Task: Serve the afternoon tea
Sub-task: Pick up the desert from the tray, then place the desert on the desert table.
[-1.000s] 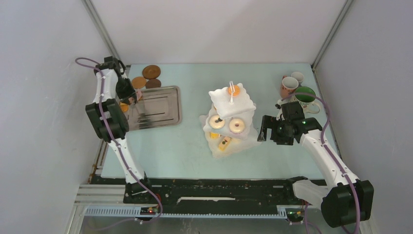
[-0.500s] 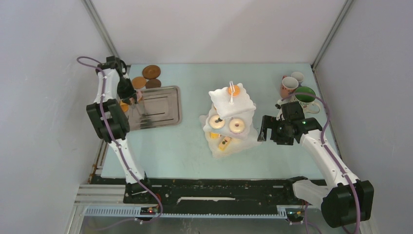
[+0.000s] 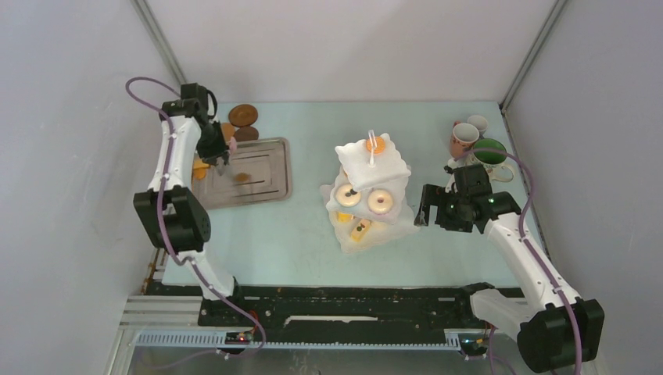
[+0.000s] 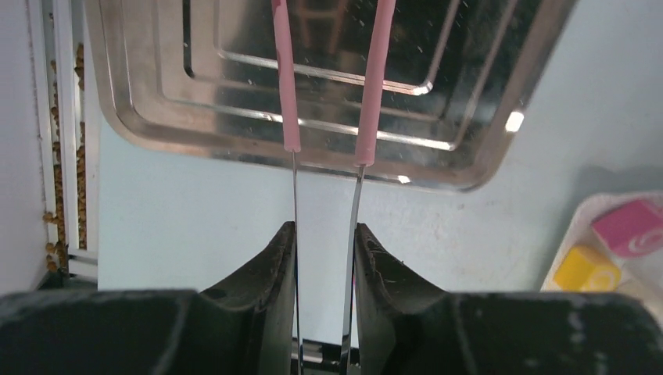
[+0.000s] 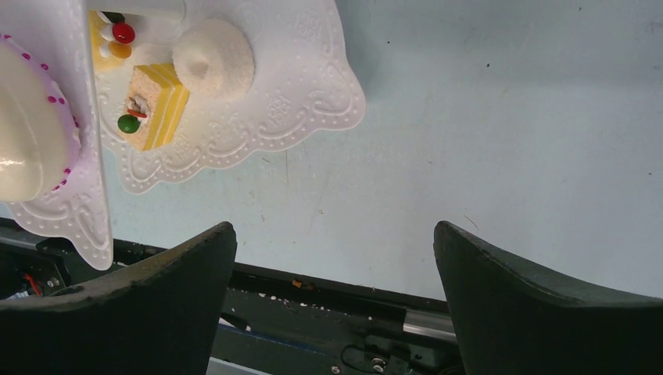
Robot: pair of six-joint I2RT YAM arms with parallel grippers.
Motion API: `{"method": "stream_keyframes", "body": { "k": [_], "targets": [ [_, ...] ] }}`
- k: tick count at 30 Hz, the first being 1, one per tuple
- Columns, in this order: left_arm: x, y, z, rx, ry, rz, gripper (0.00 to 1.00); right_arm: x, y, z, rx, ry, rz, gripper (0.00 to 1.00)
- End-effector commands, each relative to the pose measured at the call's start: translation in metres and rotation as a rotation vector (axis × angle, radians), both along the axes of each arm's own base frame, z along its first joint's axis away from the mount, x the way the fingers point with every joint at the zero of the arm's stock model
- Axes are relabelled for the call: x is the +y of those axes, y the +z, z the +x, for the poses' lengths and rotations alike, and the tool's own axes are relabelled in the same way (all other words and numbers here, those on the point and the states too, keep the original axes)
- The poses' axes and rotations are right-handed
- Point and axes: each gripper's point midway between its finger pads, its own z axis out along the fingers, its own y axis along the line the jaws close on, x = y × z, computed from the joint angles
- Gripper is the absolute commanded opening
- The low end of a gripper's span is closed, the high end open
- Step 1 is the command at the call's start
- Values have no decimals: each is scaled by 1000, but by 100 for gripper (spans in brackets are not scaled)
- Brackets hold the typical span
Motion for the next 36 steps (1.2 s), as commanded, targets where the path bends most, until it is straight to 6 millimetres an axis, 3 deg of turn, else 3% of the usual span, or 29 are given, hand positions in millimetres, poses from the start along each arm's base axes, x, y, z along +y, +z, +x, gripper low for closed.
{"method": "stream_keyframes", "body": {
  "k": [1,9,14,17,19,26,31,36],
  "targets": [
    [-31,60,-28,-154,-75,52,4,-1,5,1,-38,-12,-11,100],
    [-121,139,-94,-395,-245,-96,2,2,12,0,-72,-2,-4,100],
    [-182,187,-141,-574,-468,-229,1,4,14,0,-85,6,0,99],
    [-208,203,-168,-627,-619,-218,2,4,17,0,-99,10,2,99],
    [-224,203,-177,-621,-687,-219,1,5,18,-1,-101,13,2,99],
    [-256,187,-182,-543,-790,-149,0,5,22,-2,-122,14,1,99],
    [-273,193,-162,-541,-814,-95,0,5,22,-3,-125,13,-2,99],
    [-284,182,-148,-468,-850,-28,0,4,23,-3,-130,11,-4,99]
  ]
}}
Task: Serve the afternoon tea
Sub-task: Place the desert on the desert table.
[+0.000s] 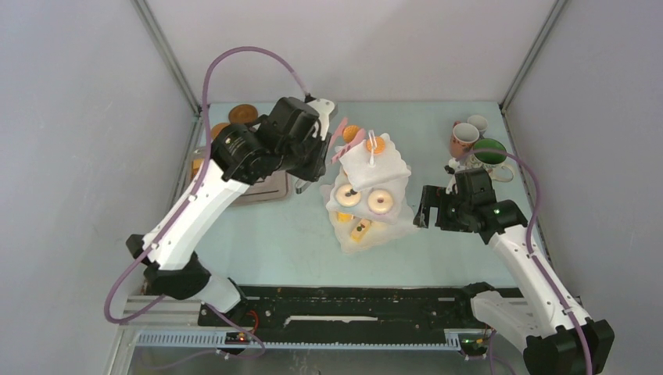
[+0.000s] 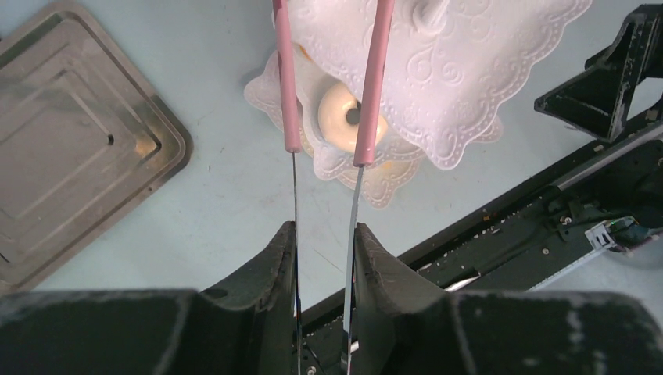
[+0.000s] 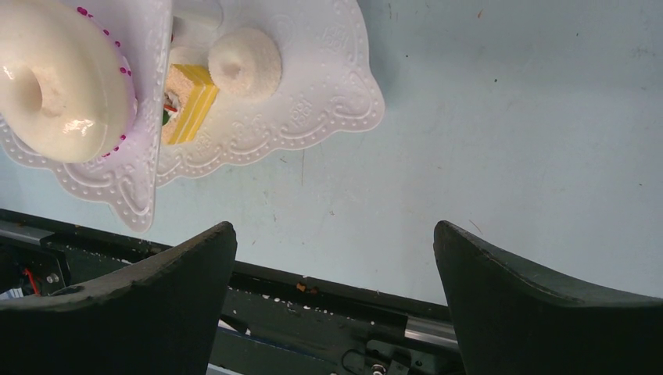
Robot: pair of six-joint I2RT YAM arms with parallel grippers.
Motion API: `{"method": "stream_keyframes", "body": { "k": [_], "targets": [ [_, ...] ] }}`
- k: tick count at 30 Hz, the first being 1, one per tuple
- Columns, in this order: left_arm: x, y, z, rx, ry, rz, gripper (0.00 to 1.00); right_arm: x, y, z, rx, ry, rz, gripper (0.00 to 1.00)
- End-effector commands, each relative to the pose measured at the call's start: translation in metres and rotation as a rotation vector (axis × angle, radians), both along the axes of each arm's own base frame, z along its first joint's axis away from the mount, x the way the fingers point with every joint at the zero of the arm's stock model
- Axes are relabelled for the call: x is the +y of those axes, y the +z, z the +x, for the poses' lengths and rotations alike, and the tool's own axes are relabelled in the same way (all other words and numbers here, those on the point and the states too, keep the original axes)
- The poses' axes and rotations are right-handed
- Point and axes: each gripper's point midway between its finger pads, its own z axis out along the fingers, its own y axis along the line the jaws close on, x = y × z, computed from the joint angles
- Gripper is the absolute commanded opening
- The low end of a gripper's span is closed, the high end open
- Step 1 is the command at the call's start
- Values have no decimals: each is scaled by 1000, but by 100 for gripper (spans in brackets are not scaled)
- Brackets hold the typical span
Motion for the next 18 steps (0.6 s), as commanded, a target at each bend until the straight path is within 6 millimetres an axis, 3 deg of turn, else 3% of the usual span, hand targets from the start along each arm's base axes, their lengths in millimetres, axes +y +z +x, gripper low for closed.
{"method": "stream_keyframes", "body": {
  "k": [1,9,18],
  "targets": [
    [0,12,7,-43,-20,40,0,-2,3,2,-29,-17,-6,99],
    [-8,4,2,0,-66,37,3,-1,1,2,-18,-13,-7,99],
    [-15,-5,0,36,-86,37,20,0,-1,2,-7,-10,-6,99]
  ]
}}
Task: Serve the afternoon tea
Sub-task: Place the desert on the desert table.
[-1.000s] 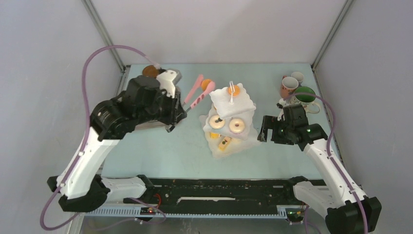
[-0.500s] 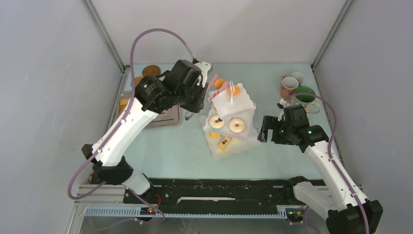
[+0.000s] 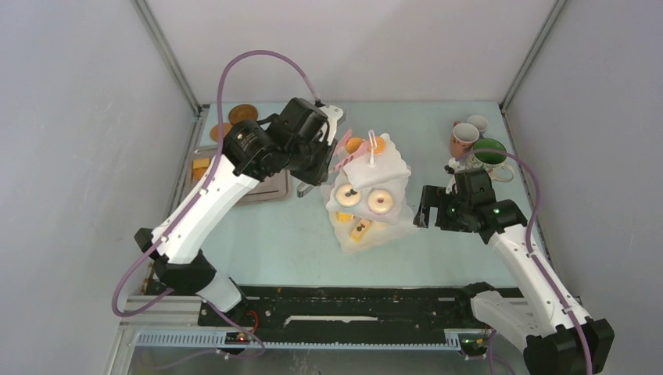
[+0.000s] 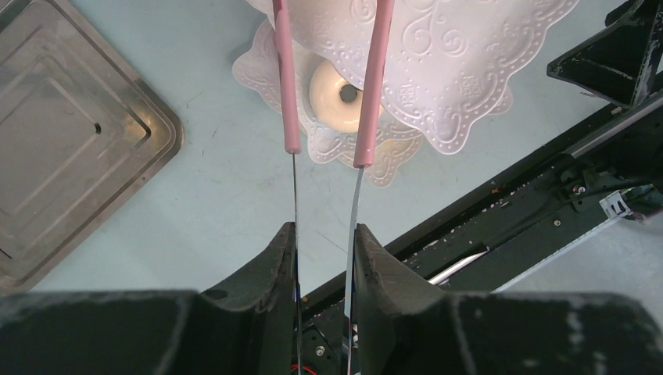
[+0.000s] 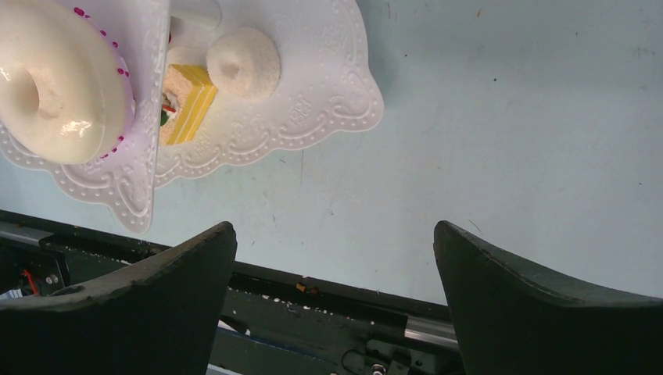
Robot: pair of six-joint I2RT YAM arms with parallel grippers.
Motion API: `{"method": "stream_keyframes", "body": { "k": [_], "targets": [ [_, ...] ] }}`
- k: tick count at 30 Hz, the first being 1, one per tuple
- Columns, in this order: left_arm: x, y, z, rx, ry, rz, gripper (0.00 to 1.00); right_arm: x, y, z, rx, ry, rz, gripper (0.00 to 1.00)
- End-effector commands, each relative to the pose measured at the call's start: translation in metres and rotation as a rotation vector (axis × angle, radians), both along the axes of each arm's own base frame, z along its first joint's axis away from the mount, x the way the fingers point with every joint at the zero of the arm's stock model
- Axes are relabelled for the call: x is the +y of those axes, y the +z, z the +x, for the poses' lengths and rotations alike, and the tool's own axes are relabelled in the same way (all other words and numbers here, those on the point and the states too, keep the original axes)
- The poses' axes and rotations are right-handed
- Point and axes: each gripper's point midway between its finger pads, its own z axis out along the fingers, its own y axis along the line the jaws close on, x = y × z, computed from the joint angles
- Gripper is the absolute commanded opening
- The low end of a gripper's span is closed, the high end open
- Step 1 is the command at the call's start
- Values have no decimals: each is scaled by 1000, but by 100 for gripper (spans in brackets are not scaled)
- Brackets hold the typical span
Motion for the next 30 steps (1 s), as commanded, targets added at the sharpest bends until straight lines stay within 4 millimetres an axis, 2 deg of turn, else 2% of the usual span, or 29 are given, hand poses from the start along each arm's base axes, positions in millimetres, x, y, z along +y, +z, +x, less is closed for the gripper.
{"method": "stream_keyframes", "body": {
  "k": [1,6,14,21,26,30],
  "targets": [
    [-7,12,0,-27,-29,-34,23,0,-1,2,-6,-8,-5,99],
    [-7,11,3,-29,-25,-34,30,1,-3,2,1,-2,-3,99],
    [-7,15,3,-34,-32,-52,38,2,-4,2,9,2,-2,99],
    [-2,28,5,-72,-1,-85,37,3,-4,2,6,7,4,99],
    [10,42,7,-114,40,-126,37,3,-4,2,6,8,5,99],
    [20,46,5,-120,53,-151,38,3,-4,2,5,8,6,99]
  ]
}}
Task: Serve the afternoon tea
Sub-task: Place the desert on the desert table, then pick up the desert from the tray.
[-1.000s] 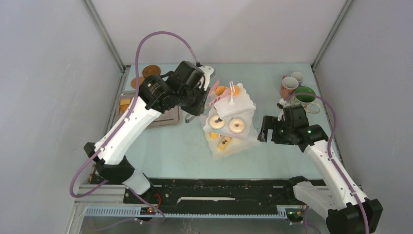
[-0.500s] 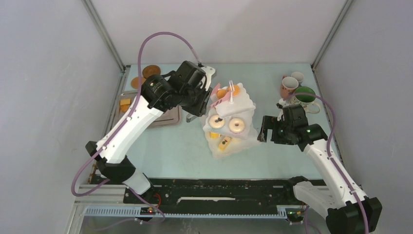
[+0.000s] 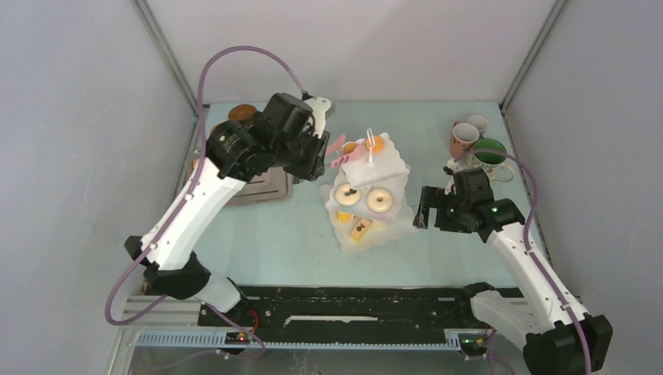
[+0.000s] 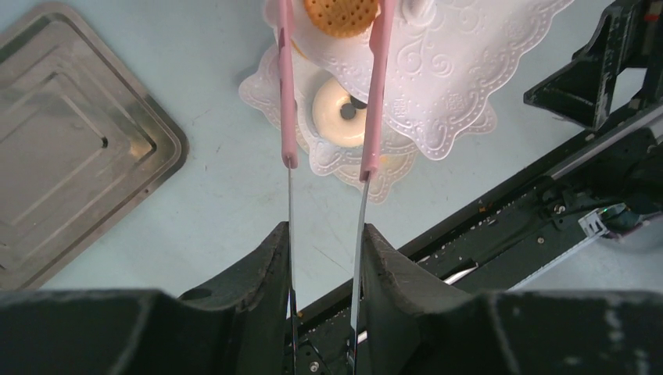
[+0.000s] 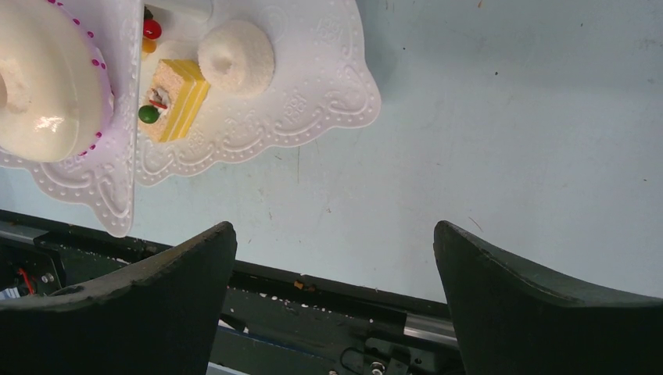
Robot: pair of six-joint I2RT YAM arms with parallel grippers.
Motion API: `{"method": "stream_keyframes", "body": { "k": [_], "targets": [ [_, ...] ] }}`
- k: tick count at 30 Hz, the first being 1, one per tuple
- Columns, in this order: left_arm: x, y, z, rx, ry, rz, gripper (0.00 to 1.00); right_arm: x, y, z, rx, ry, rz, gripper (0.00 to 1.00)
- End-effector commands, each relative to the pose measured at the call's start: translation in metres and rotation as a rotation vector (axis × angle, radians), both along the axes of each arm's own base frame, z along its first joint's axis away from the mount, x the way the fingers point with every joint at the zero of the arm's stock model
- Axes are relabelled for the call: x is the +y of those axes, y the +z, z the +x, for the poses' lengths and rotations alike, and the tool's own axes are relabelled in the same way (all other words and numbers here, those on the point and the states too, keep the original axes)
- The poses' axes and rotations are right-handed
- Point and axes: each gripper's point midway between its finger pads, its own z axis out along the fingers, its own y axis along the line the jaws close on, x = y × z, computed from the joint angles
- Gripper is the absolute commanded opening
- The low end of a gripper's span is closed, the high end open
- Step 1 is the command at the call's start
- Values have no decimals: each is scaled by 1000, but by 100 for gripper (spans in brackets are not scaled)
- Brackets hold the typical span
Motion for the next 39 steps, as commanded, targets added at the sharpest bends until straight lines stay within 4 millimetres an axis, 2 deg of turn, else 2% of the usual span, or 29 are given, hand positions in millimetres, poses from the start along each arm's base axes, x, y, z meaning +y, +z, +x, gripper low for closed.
{"method": "stream_keyframes", "body": {
  "k": [1,4,8,10,14,18,19,22,28,32,36,39],
  "targets": [
    [17,31,-2,-86,36,-90,38,3,2,3,-17,7,11,99],
    [25,29,-4,-83,49,-87,37,3,2,3,-18,8,11,99],
    [20,35,-4,-94,39,-155,36,4,1,3,-13,9,12,99],
    [25,38,-1,-110,70,-157,35,4,1,3,-13,10,12,99],
    [69,49,15,-189,299,-156,36,4,1,2,-12,10,13,99],
    [135,48,27,-226,600,-196,37,5,1,2,-10,14,14,99],
    [155,43,30,-221,683,-195,37,5,1,2,-11,14,15,99],
    [195,15,34,-196,845,-141,39,3,3,2,-28,5,2,99],
    [266,-64,63,-73,1084,14,41,7,4,0,-38,23,-3,100],
    [310,-106,81,2,1208,76,41,8,1,-1,-21,32,-4,100],
    [344,-144,102,90,1256,92,40,8,-3,0,-1,34,-8,100],
    [365,-161,113,148,1291,97,38,8,-8,0,20,35,-15,100]
  ]
}}
